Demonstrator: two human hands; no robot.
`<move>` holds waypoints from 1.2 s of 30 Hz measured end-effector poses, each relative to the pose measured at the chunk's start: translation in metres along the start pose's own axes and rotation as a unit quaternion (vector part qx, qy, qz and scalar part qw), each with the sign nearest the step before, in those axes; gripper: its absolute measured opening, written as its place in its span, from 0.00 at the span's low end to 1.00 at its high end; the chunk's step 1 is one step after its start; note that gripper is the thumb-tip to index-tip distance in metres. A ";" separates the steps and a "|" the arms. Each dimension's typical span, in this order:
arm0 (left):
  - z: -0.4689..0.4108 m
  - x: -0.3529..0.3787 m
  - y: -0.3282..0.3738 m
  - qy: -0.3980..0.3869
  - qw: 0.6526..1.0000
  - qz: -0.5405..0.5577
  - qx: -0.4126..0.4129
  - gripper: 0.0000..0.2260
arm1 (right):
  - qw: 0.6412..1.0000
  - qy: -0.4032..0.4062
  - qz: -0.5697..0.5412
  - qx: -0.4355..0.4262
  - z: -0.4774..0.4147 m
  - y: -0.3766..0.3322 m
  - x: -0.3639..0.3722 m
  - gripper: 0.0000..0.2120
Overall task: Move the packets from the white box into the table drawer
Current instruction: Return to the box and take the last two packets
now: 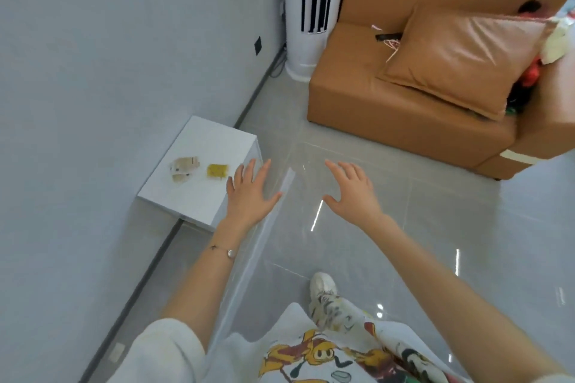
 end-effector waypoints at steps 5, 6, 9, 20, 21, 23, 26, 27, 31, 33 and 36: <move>-0.029 -0.010 -0.024 0.020 0.993 0.036 -0.111 0.34 | 0.994 -0.043 0.023 -0.099 -0.088 -0.013 -0.013 0.36; -0.033 -0.013 -0.030 0.027 0.991 0.041 -0.125 0.34 | 0.993 -0.046 0.021 -0.108 -0.104 -0.018 -0.014 0.36; -0.044 -0.019 -0.054 0.043 0.984 0.054 -0.167 0.34 | 0.990 -0.047 0.003 -0.131 -0.145 -0.035 -0.014 0.37; -0.133 -0.016 -0.175 0.079 0.904 0.235 -0.347 0.34 | 0.969 -0.142 0.048 -0.196 -0.299 -0.123 0.036 0.37; -0.145 -0.017 -0.181 0.078 0.898 0.247 -0.356 0.34 | 0.967 -0.154 0.052 -0.195 -0.311 -0.130 0.039 0.37; -0.166 -0.022 -0.193 0.085 0.894 0.249 -0.364 0.33 | 0.963 -0.173 0.053 -0.199 -0.334 -0.144 0.043 0.37; -0.191 -0.025 -0.220 0.089 0.898 0.219 -0.372 0.33 | 0.952 -0.201 0.073 -0.220 -0.367 -0.166 0.059 0.38; -0.198 -0.024 -0.232 0.089 0.896 0.215 -0.377 0.33 | 0.948 -0.212 0.078 -0.224 -0.378 -0.174 0.068 0.39; -0.224 -0.001 -0.290 0.094 0.873 0.236 -0.416 0.33 | 0.933 -0.263 0.075 -0.234 -0.413 -0.201 0.135 0.40; -0.240 0.022 -0.322 0.111 0.856 0.253 -0.437 0.33 | 0.924 -0.284 0.081 -0.243 -0.430 -0.212 0.185 0.40; -0.266 0.064 -0.372 0.156 0.814 0.306 -0.468 0.35 | 0.918 -0.300 0.065 -0.251 -0.455 -0.229 0.269 0.37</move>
Point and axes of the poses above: each hand's wrist, its own z-axis away from the middle knuckle, its own x-axis out of the palm, y = z × x, the point moved 2 cm from there along -z, towards the middle knuckle, and after that the axes turned 10 degrees about z, right-handed, at the moved point
